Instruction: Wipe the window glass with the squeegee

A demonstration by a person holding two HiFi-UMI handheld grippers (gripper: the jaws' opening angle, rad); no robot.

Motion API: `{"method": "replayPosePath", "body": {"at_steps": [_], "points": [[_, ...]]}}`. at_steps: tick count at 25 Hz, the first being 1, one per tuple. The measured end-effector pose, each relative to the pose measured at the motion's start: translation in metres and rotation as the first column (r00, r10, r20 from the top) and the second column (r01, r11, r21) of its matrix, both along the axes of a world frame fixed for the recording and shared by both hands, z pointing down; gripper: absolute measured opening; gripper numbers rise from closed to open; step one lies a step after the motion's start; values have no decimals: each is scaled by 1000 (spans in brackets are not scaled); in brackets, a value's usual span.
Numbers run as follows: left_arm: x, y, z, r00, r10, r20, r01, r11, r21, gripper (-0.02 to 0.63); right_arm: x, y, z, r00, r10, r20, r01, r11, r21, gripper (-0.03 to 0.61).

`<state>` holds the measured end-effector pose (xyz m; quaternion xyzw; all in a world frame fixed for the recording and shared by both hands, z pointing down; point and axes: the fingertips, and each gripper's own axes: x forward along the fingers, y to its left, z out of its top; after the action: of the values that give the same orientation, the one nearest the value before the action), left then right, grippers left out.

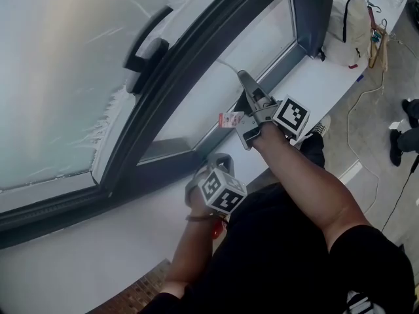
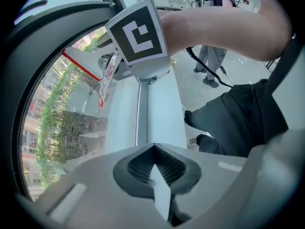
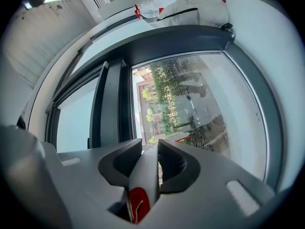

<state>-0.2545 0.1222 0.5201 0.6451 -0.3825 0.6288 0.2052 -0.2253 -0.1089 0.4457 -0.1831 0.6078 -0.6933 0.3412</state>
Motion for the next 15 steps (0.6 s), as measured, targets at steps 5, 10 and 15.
{"method": "replayPosePath", "body": {"at_steps": [5, 10, 15], "points": [[0, 5, 0, 1000, -11, 5, 11, 1000, -6, 0, -11, 16, 3, 999, -41, -4, 41, 999, -5, 130], [4, 4, 0, 1000, -5, 10, 5, 1000, -10, 0, -12, 19, 6, 998, -55, -16, 54, 998, -10, 130], [11, -4, -1, 1000, 11, 9, -11, 1000, -12, 0, -7, 17, 4, 998, -58, -5, 58, 998, -9, 129]]}}
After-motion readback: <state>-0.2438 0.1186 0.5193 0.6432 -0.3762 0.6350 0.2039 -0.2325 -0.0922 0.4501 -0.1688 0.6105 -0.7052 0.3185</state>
